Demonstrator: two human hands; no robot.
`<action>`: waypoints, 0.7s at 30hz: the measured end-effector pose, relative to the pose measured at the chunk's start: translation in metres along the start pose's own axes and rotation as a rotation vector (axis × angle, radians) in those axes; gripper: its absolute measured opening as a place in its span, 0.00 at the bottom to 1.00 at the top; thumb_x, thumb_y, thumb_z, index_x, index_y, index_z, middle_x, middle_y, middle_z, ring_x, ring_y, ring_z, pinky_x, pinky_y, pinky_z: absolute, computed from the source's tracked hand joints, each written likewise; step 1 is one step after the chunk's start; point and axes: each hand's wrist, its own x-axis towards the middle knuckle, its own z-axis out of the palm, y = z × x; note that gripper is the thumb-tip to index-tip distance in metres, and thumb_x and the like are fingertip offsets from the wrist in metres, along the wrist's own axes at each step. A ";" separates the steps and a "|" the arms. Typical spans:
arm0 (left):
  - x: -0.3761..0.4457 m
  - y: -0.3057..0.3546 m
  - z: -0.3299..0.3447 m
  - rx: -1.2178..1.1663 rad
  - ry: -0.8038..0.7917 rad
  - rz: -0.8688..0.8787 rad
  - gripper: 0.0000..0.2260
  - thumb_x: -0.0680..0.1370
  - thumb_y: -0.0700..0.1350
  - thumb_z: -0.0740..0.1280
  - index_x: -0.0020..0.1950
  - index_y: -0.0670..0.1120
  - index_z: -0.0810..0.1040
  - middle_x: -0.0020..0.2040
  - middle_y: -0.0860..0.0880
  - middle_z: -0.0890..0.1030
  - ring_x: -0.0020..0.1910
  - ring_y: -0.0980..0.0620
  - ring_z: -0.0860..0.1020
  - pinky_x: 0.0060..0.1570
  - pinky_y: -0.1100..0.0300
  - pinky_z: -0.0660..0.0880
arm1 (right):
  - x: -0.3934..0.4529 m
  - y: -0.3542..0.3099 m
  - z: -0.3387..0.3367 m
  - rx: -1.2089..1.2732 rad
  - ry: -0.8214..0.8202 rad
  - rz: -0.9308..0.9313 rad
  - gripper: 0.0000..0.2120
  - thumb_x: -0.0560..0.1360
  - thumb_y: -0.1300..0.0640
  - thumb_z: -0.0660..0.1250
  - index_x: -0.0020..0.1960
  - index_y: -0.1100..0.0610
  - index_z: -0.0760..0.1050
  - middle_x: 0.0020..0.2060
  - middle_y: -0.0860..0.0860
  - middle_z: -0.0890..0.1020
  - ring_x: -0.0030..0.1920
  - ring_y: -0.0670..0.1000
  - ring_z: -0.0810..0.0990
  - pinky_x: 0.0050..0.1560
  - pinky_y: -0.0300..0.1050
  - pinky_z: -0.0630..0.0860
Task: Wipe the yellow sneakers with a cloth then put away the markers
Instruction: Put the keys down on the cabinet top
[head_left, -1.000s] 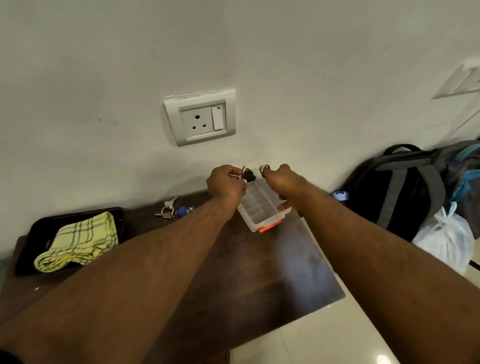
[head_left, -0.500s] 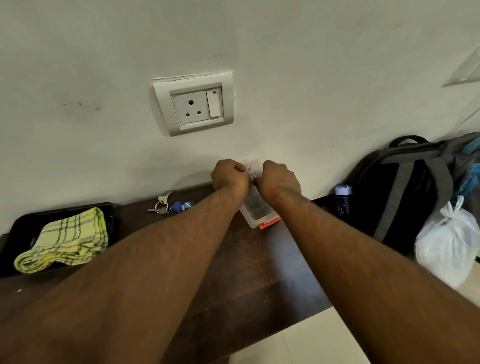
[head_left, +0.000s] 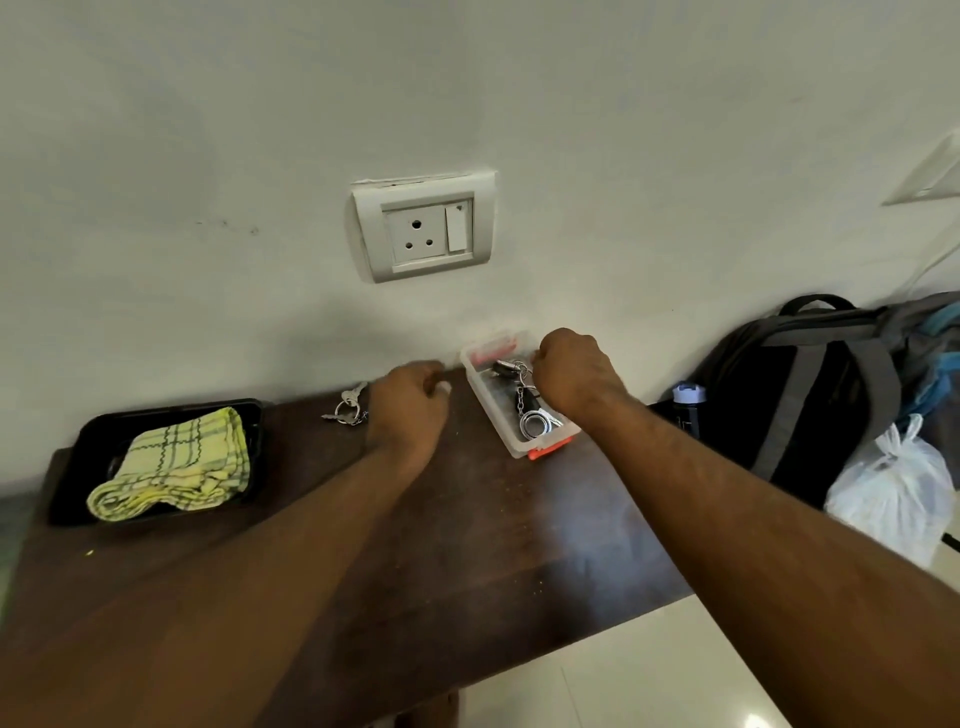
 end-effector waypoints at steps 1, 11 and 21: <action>-0.013 -0.012 -0.009 0.069 -0.072 0.007 0.14 0.76 0.40 0.68 0.61 0.41 0.79 0.59 0.43 0.81 0.59 0.46 0.77 0.57 0.69 0.64 | -0.004 -0.004 0.000 0.017 0.001 -0.033 0.09 0.75 0.61 0.58 0.51 0.60 0.76 0.53 0.60 0.80 0.51 0.62 0.78 0.43 0.44 0.70; -0.040 -0.068 -0.036 0.688 -0.738 -0.180 0.36 0.75 0.54 0.69 0.76 0.42 0.56 0.78 0.40 0.50 0.76 0.37 0.50 0.73 0.45 0.57 | -0.029 -0.076 0.050 0.093 -0.212 -0.435 0.11 0.74 0.59 0.68 0.56 0.59 0.80 0.54 0.56 0.81 0.55 0.55 0.78 0.56 0.44 0.74; -0.029 -0.055 -0.042 0.661 -0.717 -0.102 0.29 0.68 0.48 0.77 0.65 0.43 0.72 0.67 0.41 0.72 0.66 0.39 0.71 0.64 0.46 0.69 | 0.000 -0.113 0.127 -0.403 -0.210 -0.584 0.19 0.76 0.58 0.62 0.66 0.51 0.71 0.61 0.56 0.74 0.62 0.59 0.74 0.60 0.53 0.71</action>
